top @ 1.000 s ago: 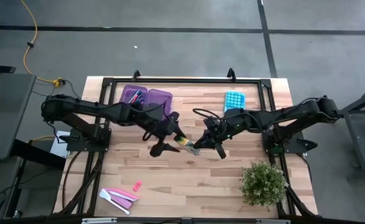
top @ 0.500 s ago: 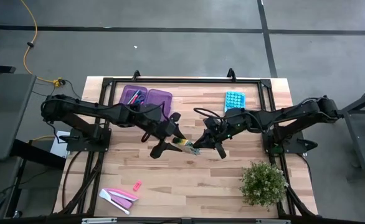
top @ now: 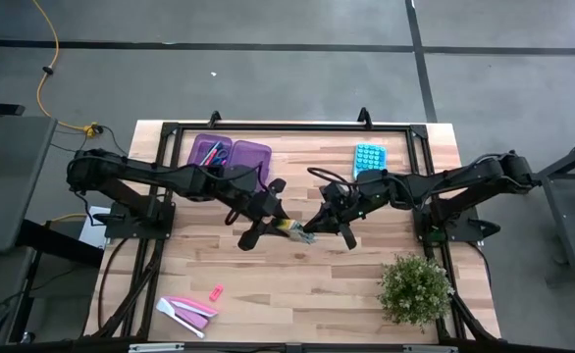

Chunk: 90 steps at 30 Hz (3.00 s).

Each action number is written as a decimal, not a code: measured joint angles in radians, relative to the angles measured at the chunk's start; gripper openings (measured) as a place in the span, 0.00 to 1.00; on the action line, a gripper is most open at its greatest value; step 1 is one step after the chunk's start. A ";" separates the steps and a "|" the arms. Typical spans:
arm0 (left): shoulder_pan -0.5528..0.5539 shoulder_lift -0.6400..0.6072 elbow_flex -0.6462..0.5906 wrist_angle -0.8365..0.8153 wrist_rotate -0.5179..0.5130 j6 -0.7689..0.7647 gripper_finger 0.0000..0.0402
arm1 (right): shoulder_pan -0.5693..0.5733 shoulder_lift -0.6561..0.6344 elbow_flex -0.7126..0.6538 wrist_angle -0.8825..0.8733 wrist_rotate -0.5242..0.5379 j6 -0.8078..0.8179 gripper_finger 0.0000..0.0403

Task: Pack school essentials
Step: Put the yellow box of crayons into the purple supply box

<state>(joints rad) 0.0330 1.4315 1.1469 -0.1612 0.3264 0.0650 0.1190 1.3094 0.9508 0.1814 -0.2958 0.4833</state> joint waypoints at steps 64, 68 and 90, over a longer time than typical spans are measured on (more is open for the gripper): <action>0.275 -0.652 -0.092 -0.102 -0.301 -0.148 0.15 | -0.118 -0.225 0.000 0.116 0.306 -0.371 0.48; 0.295 -0.593 -0.078 -0.202 -0.540 -0.148 0.15 | -0.118 -0.225 0.000 0.115 0.306 -0.358 0.48; 0.720 -0.066 -0.253 -0.754 -0.832 -0.369 0.15 | -0.119 -0.222 0.000 0.077 0.309 -0.353 0.48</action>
<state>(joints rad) 0.7525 1.3654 0.8936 -0.9156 -0.5060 -0.3037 -0.0002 1.0874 0.9504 0.2583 0.0132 0.1307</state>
